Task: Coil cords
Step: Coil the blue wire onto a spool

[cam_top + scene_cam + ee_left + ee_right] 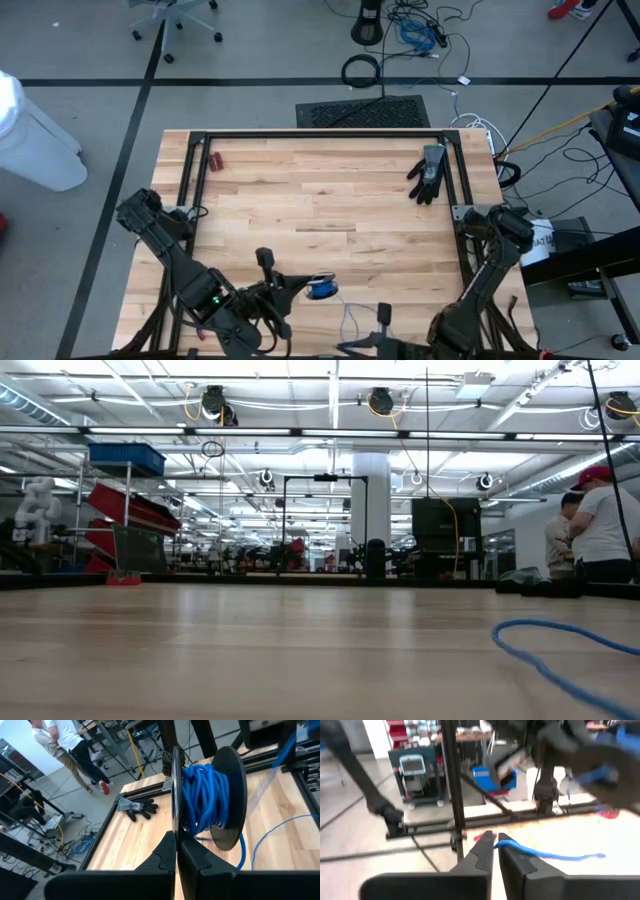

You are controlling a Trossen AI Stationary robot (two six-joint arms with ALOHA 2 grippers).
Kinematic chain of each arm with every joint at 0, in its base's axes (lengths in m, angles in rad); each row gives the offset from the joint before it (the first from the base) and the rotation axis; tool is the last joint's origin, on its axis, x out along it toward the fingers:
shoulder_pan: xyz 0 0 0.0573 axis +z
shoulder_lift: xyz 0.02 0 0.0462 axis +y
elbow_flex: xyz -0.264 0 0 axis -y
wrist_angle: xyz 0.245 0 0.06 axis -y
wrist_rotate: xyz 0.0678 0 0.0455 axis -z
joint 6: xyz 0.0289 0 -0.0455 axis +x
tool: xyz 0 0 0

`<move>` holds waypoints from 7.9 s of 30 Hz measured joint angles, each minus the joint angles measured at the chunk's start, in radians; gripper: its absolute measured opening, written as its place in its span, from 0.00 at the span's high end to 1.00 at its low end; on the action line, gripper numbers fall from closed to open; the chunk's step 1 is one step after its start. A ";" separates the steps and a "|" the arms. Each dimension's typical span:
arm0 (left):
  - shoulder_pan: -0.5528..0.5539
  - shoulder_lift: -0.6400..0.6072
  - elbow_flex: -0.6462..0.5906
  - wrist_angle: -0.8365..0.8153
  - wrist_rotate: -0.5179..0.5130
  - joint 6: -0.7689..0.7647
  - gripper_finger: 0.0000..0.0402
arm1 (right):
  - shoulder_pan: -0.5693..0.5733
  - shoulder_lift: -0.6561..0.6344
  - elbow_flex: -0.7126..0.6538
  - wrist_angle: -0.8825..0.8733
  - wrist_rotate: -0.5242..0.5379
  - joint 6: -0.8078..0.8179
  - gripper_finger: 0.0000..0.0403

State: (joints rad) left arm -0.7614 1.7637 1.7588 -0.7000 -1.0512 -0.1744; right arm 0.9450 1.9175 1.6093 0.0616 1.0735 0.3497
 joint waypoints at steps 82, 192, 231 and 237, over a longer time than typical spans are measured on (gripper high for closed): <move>-0.074 -0.031 0.000 0.117 0.195 -0.052 0.98 | -0.169 0.259 0.000 0.077 0.130 -0.003 0.99; 0.003 0.047 -0.001 0.183 0.021 0.232 0.98 | -0.030 -0.033 -0.001 0.313 0.121 -0.265 1.00; 0.007 0.047 -0.001 0.293 0.004 0.242 0.98 | -0.047 0.070 -0.001 0.288 0.125 -0.184 1.00; 0.002 0.047 -0.001 0.292 0.000 0.242 0.98 | 0.036 0.070 -0.001 0.089 0.111 -0.012 0.97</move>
State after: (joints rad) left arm -0.7598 1.8111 1.7580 -0.4076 -1.0508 0.0673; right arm 0.9806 1.9877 1.6085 0.1504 1.1841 0.3381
